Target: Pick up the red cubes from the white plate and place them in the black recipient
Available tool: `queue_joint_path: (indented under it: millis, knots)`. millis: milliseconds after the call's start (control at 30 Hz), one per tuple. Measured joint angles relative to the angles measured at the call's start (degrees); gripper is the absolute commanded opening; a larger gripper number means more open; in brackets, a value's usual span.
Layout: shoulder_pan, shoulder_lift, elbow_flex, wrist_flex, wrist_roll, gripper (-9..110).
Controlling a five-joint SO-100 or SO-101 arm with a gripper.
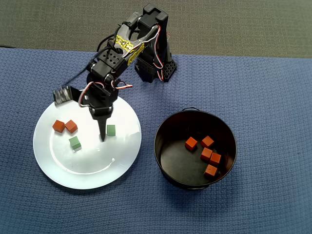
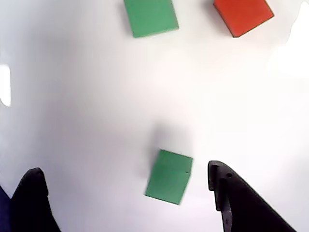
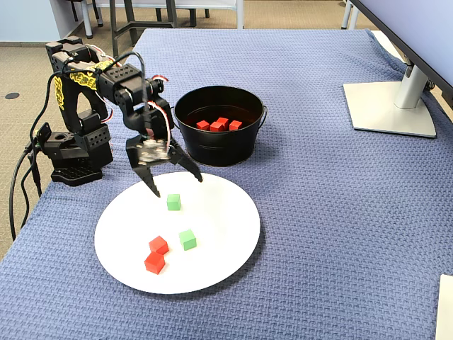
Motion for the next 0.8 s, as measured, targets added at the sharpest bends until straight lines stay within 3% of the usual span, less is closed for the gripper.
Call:
queue_joint_path:
  millis: [133, 233, 800]
  knots:
    - [3.7, -1.7, 2.7, -0.4, -19.6, 36]
    - [5.7, -3.8, 2.8, -1.3, -28.1, 36]
    - [11.9, -16.9, -6.9, -5.0, -32.2, 35]
